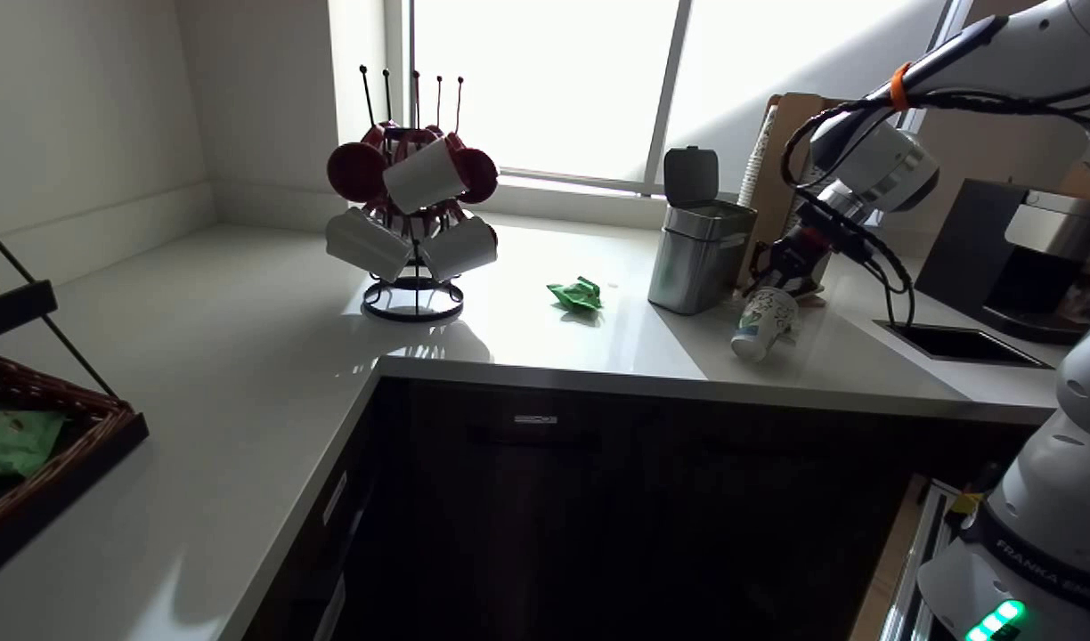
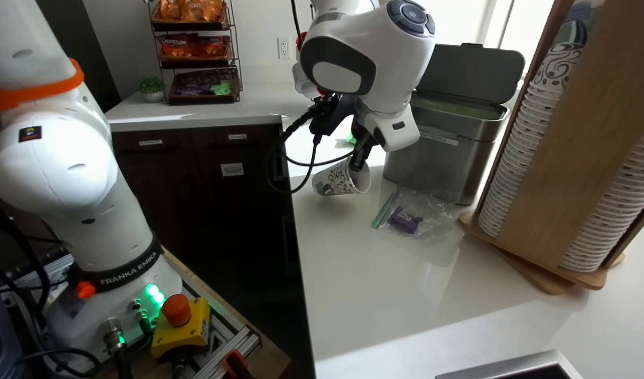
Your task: Open the silver bin then pour the packet out of the stacked coffee cups.
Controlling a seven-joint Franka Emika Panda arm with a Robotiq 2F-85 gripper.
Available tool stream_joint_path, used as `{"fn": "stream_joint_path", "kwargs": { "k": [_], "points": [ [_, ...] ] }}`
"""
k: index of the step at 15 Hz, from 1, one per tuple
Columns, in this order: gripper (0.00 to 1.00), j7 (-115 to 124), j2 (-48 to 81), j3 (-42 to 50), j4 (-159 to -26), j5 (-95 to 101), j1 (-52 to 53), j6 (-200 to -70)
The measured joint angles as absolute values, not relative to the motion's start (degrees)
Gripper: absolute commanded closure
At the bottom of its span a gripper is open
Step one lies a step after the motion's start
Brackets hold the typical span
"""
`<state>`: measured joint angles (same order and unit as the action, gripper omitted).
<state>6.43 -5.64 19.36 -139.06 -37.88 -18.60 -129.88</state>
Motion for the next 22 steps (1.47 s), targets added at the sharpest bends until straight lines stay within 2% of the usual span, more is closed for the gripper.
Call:
{"fn": "stream_joint_path", "kwargs": {
  "k": [10, 22],
  "points": [
    [0.99, -4.59, -5.63, 22.20, -134.00, -44.62, -19.31, -110.82],
    [0.99, -16.87, 2.65, 27.89, -120.10, -60.17, -24.88, -70.37]
  ]
}}
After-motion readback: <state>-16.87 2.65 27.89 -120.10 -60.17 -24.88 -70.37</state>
